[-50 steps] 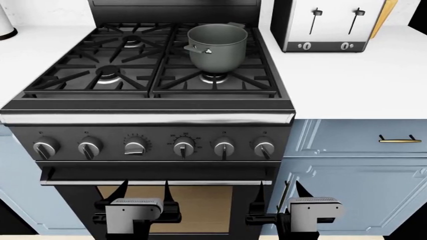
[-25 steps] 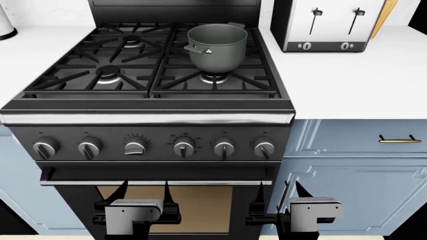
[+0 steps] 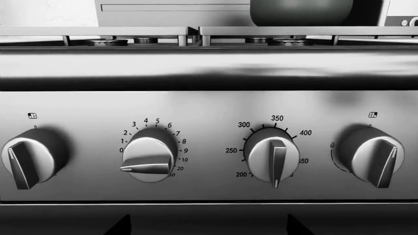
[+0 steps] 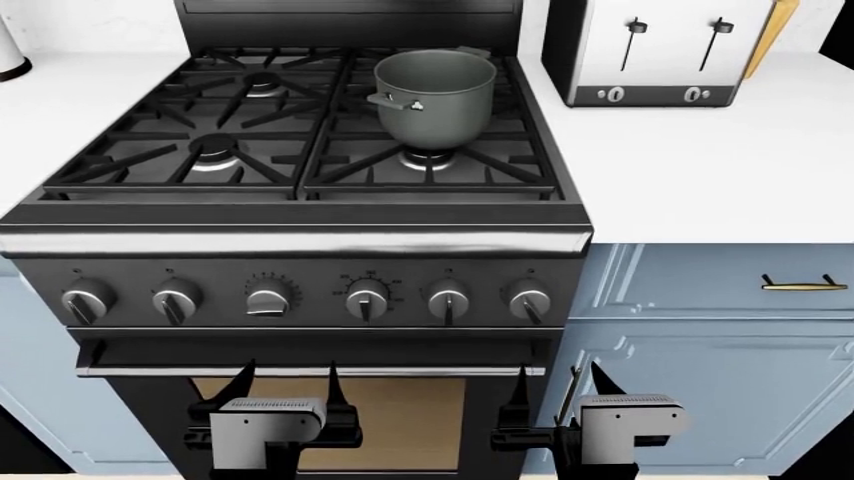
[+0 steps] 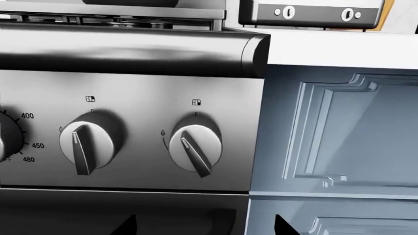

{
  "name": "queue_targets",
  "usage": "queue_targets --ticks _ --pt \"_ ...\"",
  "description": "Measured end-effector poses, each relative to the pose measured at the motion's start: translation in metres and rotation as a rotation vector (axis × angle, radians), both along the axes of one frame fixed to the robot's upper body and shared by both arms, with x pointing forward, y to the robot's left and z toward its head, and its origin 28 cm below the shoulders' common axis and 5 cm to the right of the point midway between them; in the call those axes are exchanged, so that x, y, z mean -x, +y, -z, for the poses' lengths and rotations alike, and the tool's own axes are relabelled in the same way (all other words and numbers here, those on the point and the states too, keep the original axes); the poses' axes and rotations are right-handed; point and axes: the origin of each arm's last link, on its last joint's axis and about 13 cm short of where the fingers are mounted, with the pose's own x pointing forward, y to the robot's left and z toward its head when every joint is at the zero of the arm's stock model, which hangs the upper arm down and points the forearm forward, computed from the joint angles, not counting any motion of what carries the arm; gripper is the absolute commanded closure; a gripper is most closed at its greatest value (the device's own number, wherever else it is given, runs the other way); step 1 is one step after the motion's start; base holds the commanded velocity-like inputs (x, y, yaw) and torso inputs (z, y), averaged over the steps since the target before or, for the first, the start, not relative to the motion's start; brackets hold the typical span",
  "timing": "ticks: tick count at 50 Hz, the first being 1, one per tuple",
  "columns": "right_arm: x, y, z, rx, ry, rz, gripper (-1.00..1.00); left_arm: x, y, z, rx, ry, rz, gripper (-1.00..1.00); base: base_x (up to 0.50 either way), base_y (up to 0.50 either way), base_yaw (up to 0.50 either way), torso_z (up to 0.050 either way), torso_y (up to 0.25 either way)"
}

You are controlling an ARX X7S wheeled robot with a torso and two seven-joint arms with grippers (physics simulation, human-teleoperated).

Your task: Turn off the front right burner of the stove.

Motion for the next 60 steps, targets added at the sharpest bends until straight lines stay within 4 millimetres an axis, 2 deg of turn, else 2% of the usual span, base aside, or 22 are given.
queue_targets --ticks 60 --pt "0.0001 0.001 -0.0007 0.008 -0.001 -0.012 -1.0 -0.0007 -0.0005 -0.0006 0.001 -0.002 -0.001 -1.0 0.05 0.0 0.0 0.0 0.0"
